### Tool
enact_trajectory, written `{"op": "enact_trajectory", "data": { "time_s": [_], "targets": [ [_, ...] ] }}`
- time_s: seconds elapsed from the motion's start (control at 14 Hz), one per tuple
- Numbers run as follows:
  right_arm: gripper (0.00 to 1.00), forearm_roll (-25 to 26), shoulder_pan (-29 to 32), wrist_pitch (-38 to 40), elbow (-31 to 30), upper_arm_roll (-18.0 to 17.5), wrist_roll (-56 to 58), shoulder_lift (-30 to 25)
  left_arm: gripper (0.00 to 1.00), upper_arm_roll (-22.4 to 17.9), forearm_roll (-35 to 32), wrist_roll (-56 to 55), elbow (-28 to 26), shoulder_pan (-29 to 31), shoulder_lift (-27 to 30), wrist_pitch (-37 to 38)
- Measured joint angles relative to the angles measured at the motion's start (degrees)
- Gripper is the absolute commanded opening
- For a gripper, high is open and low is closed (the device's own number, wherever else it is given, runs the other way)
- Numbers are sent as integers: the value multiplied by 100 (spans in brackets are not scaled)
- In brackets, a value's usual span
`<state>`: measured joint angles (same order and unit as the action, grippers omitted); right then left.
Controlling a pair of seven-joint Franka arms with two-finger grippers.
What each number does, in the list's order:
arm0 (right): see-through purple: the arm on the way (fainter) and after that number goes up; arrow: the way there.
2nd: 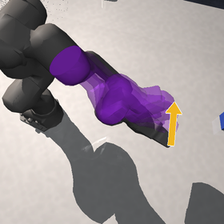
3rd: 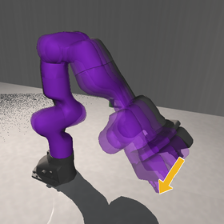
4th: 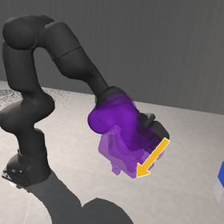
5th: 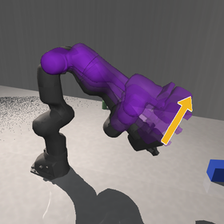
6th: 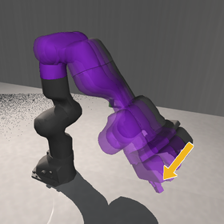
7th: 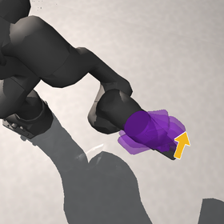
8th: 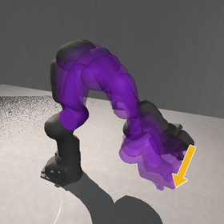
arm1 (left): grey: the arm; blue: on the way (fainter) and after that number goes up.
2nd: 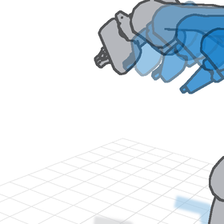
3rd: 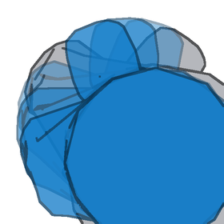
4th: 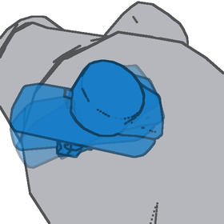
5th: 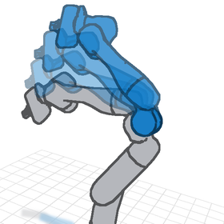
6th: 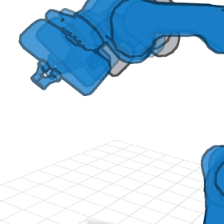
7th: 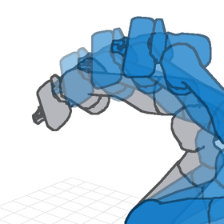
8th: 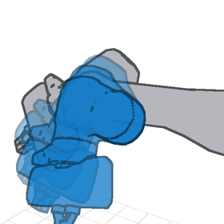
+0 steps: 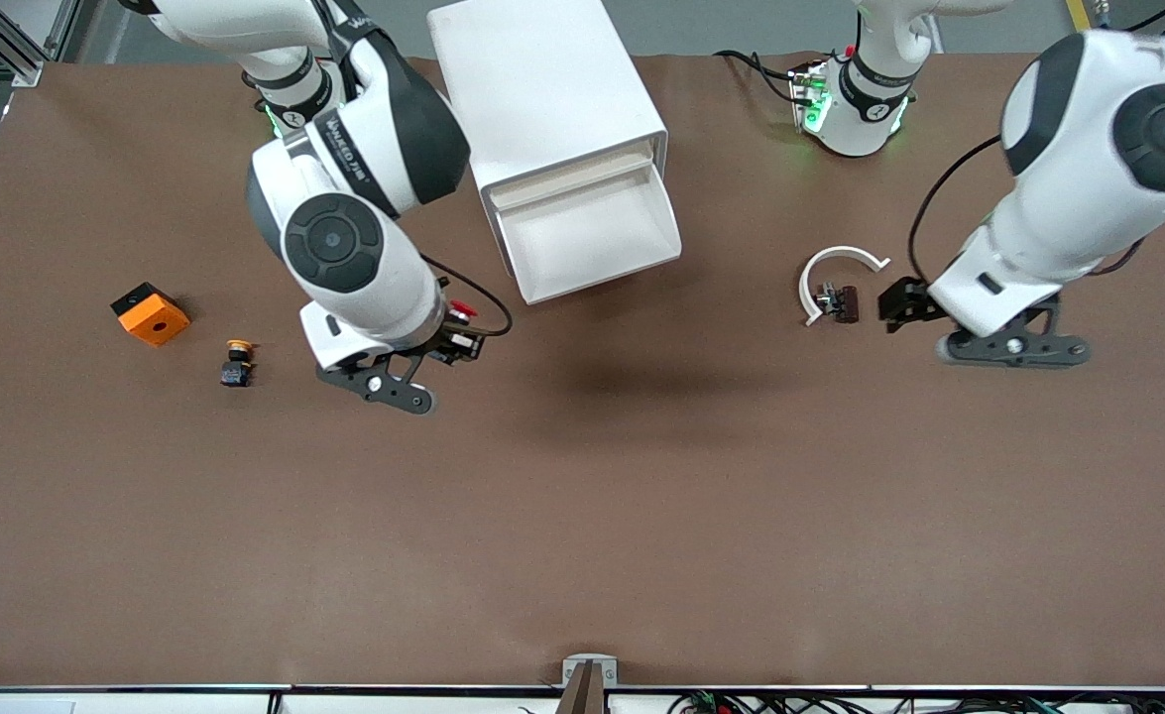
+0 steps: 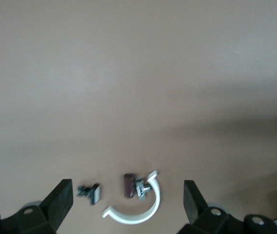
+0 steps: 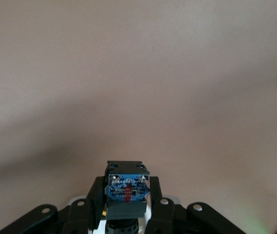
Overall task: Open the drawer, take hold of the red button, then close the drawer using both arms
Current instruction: 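Lift the red button out with the right gripper while the left gripper approaches, then push the drawer shut with the left gripper while the right gripper holds the button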
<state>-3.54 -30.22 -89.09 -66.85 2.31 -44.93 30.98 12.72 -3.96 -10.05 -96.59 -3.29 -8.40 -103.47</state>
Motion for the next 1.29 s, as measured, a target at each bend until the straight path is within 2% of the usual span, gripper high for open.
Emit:
{"op": "enact_trajectory", "data": {
  "time_s": [0.21, 0.5, 0.71, 0.93, 1.29],
  "targets": [
    [0, 195, 217, -194, -482, 7, 663, -220, 100, 315, 3, -12, -10, -20, -497, -562],
    [0, 252, 616, -1043, -1585, 22, 1642, -698, 100, 626, 9, -575, -10, -167, -1102, -876],
    [0, 279, 902, -1756, -2522, 28, 2345, -1101, 100, 652, 8, -1160, -8, -619, -1406, -889],
    [0, 471, 1090, -2552, -3405, 28, 3015, -1386, 100, 655, 9, -1632, -4, -832, -1599, -892],
    [0, 526, 1600, -3810, -4566, 34, 4217, -1528, 100, 669, 8, -2950, 24, -1528, -1833, -897]
  ]
}}
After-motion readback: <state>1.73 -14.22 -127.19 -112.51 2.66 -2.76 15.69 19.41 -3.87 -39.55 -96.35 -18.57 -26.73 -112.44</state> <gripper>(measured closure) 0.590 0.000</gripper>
